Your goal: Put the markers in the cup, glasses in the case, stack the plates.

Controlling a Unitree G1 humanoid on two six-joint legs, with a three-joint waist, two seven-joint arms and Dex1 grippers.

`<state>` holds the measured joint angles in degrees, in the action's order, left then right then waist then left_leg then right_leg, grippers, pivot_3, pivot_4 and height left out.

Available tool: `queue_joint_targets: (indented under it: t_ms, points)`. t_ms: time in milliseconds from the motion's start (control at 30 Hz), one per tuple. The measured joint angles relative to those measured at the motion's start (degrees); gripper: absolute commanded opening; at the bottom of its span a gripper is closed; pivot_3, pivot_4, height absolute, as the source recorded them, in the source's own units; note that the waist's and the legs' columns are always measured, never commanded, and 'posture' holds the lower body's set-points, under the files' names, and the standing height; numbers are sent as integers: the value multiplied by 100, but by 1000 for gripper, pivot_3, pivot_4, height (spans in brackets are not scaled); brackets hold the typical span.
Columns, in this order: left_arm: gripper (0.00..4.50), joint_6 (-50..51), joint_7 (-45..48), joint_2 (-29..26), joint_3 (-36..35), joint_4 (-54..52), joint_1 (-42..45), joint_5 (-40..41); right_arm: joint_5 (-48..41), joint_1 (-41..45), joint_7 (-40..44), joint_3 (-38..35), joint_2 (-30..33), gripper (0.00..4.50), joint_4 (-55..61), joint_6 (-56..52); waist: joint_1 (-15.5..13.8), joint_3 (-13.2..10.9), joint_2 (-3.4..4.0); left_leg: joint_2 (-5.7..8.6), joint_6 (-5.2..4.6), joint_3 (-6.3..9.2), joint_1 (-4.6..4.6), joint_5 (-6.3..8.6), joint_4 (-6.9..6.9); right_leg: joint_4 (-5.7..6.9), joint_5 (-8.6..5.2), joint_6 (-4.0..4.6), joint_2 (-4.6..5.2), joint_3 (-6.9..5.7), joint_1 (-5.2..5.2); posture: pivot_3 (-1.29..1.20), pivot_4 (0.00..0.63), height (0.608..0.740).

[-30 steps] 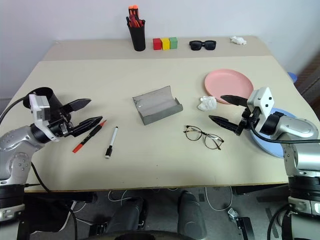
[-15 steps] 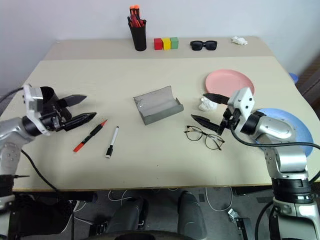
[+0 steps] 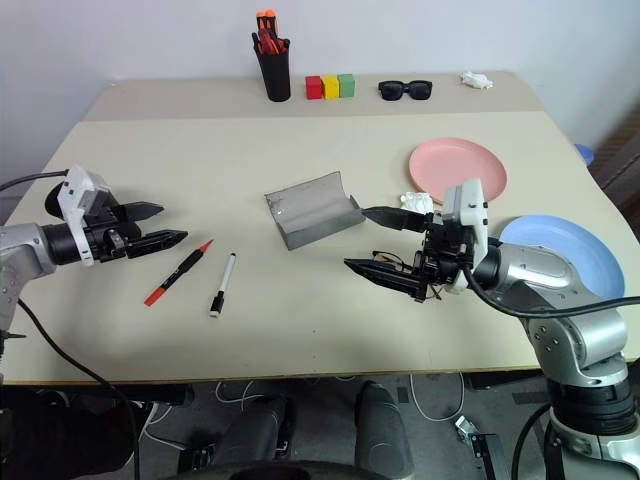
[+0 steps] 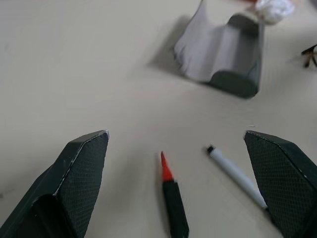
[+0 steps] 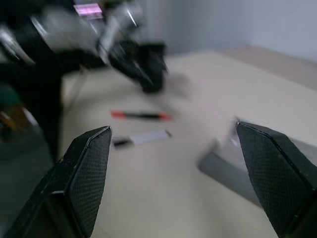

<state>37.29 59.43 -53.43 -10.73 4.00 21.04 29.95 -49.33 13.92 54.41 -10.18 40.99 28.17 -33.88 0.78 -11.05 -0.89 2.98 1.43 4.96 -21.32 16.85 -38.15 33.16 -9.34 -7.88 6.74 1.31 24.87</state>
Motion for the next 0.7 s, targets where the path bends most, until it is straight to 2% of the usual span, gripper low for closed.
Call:
queue_joint_targets:
  t_ms: [167, 300, 467, 700]
  points:
    - [4500, 882, 21, -329, 345, -317, -6, -1, -86, -48, -218, 102, -118, 4073, 145, -78, 1, -1, -2, 0, 0, -1, -1, 0, 0, 2, 0, -1, 0, 1, 2, 0, 150, 740]
    - [4500, 1153, -13, -461, 569, -425, 17, -116, -103, -69, -338, 109, -134, 4073, 229, -79, -1, -1, -2, 0, 0, -1, -1, 0, 0, 2, 0, -1, 0, 0, 3, 0, 150, 740]
    - [4500, 1402, -268, -428, 1174, -223, 513, -544, -85, -204, -446, 210, -179, 4073, 313, -63, -8, -2, -3, 1, 0, 0, -2, 0, -1, 1, 0, -2, 0, -1, 2, 0, 150, 740]
    - [4500, 1549, -167, -147, 1954, 206, 1203, -931, -29, -275, -562, 209, -178, 4073, 328, -14, -7, -2, -4, 2, 0, 0, -3, 0, -1, 3, 0, -2, 0, -1, 3, 0, 150, 740]
